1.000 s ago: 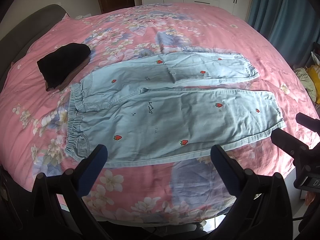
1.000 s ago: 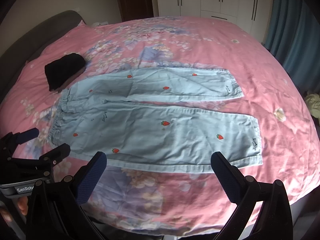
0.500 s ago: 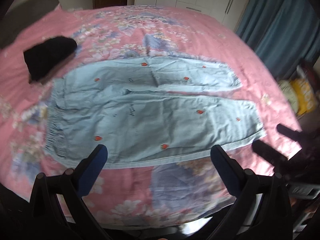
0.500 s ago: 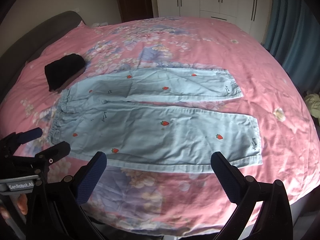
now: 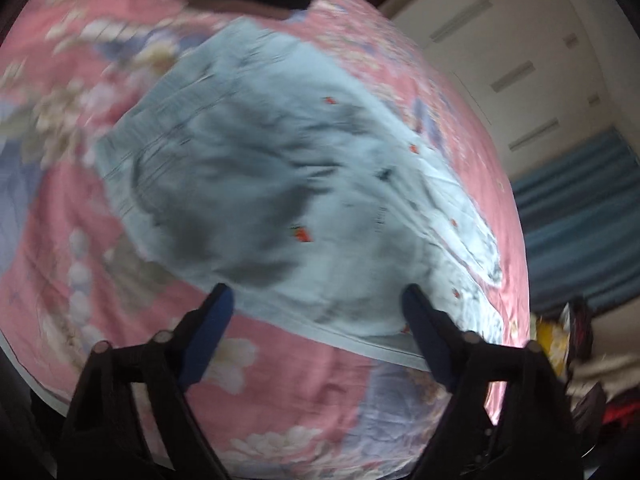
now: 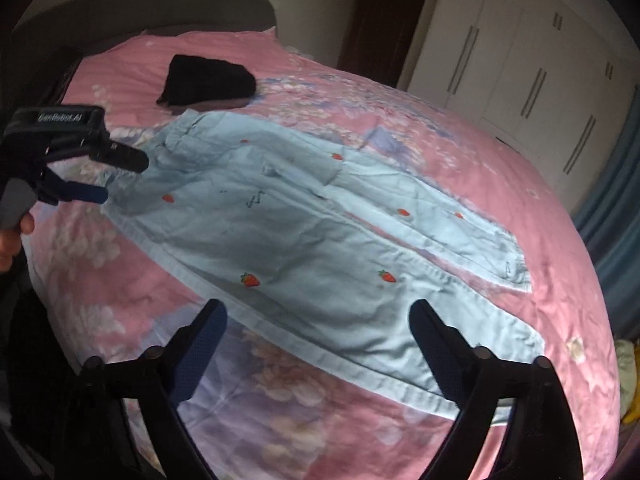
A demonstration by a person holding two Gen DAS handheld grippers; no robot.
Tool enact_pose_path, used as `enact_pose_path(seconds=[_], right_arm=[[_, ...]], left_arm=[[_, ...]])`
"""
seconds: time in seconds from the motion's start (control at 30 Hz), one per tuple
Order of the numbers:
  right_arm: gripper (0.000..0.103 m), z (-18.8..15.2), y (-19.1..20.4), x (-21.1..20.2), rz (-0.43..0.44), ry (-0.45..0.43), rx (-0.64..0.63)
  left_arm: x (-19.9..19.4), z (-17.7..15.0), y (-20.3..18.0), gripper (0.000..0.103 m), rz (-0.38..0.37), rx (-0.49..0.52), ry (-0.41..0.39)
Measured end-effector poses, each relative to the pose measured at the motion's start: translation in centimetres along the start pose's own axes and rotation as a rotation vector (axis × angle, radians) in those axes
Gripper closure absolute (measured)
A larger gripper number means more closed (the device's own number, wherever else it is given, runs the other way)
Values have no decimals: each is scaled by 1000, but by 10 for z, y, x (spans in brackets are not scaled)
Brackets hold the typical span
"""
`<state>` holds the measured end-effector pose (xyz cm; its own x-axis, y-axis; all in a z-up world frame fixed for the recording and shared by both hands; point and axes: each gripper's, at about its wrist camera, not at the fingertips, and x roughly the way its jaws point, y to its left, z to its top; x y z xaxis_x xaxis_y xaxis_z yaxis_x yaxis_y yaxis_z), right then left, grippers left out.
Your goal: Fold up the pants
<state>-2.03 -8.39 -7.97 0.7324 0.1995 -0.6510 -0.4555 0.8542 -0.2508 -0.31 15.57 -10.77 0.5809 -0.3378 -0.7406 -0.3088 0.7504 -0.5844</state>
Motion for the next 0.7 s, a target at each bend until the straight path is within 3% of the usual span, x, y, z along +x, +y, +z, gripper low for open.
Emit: enact_pose_path(seconds=[0.07,0.17,0.3,0.4,0.43,0.57,0.7], right_arm=[[40,-8,18,19,32,28,-63],[44,-21,44,36,53,13,-186],[53,-22,71,50,-31,-65,-340],[79,-12,83,66,-79,-77,-401],[85,-10,85,68,-83,-77,-413],[98,-4,78,52,-42,-82,-399],[98,-10,79,30,10,-86,-415]], left_arm=[[6,0,21,35,0,-49,0],[15,0,44,39,-29,-122,9],[20,13,55,51,-46,-174,-81],[24,28,64,72,-36,-208,-89],[23,32,63,86,-12,-199,-82],[3,32,53,88,18,-69,-103],[-14,17,57,88,49,-12,-122]])
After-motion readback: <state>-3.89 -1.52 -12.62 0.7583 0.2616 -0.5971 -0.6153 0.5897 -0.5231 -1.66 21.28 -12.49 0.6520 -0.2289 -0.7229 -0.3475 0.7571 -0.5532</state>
